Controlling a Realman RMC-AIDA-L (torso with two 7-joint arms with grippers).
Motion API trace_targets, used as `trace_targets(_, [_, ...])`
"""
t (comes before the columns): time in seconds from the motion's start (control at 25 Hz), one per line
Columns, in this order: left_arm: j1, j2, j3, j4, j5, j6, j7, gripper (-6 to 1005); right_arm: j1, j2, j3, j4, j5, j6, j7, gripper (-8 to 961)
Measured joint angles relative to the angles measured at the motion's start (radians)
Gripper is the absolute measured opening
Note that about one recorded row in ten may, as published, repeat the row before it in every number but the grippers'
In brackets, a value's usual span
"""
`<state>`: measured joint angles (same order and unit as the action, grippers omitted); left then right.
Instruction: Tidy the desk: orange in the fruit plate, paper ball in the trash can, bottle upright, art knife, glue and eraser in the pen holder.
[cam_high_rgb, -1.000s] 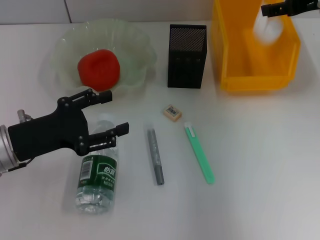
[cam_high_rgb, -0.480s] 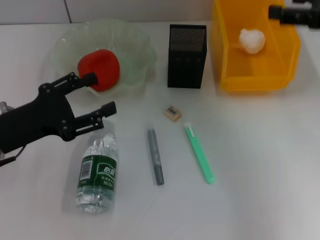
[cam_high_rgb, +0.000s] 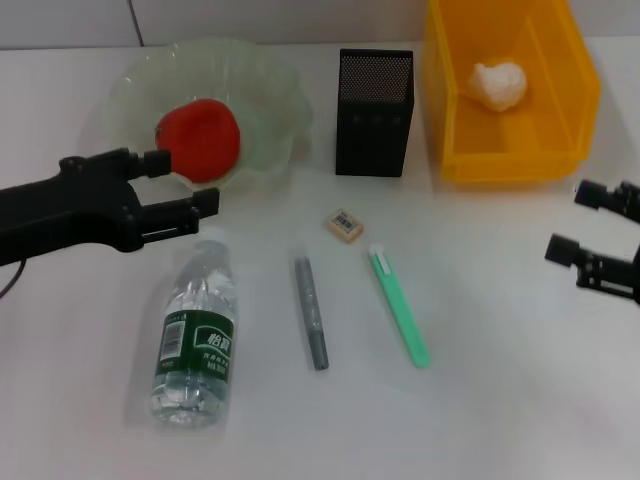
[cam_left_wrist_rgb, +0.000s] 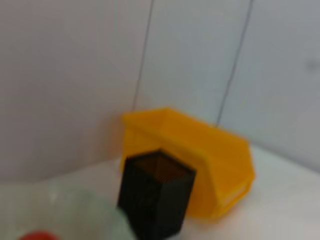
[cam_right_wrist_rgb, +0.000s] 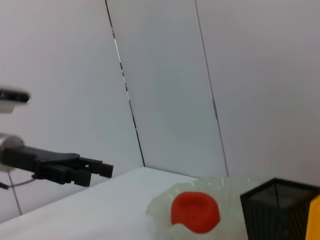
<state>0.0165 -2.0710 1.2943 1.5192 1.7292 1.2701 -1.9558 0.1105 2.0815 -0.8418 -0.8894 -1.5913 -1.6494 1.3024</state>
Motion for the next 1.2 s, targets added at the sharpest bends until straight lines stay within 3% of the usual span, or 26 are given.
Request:
trace_targets(0.12, [0.032, 0.000, 0.141, 0.236, 0.328, -0.052, -0.388, 809, 0.010, 0.000, 0.033, 0.131, -0.010, 0.003, -0.141, 848])
trace_targets(0.16, [0.032, 0.000, 0.141, 0.236, 0.328, -0.052, -0.388, 809, 0.010, 0.000, 0.033, 0.131, -0.010, 0.003, -0.141, 848])
trace_targets(0.24, [0.005, 0.001, 0.214, 0.316, 0.504, -0.037, -0.639, 809, 0.017, -0.001, 0.037, 0.153, -0.013, 0.010, -0.163, 848])
trace_targets(0.32, [-0.063, -0.001, 0.279, 0.338, 0.669, -0.002, -0.874, 809, 0.023, -0.002, 0.036, 0.162, -0.014, 0.020, -0.167, 848])
trace_targets(0.56, [-0.142, -0.008, 0.308, 0.261, 0.716, -0.013, -0.937, 809, 0.024, -0.003, 0.037, 0.165, -0.026, 0.026, -0.174, 847])
trace_targets(1.2, [-0.311, -0.004, 0.245, -0.088, 0.754, -0.121, -0.926, 810, 0.023, -0.003, 0.036, 0.179, -0.028, 0.026, -0.176, 847])
